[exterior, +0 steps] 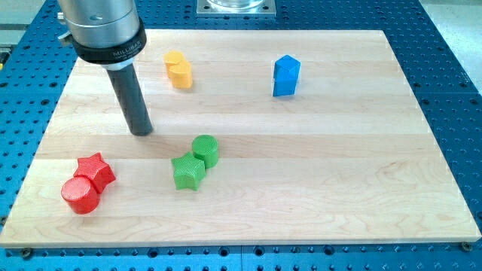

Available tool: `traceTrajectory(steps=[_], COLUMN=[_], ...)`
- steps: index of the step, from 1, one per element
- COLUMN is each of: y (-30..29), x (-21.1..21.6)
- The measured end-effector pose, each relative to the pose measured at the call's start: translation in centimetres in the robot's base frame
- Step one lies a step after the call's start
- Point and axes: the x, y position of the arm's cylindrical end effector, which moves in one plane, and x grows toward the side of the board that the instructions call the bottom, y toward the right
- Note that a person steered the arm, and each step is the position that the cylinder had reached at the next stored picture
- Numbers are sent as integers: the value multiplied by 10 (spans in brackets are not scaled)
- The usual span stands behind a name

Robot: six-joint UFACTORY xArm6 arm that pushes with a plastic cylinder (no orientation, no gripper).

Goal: Slightly push the red blocks to the left

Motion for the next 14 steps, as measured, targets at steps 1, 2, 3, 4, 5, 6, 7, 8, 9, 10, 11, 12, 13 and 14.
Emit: traceTrajectory(steps=[1,2,3,4,5,6,7,8,9,10,11,12,13,14], y=[0,0,0,9,25,57,57,42,16,-8,-37,-44,9,15], x=[0,7,-3,9,26,33,66,104,136,142,143,143,123,97])
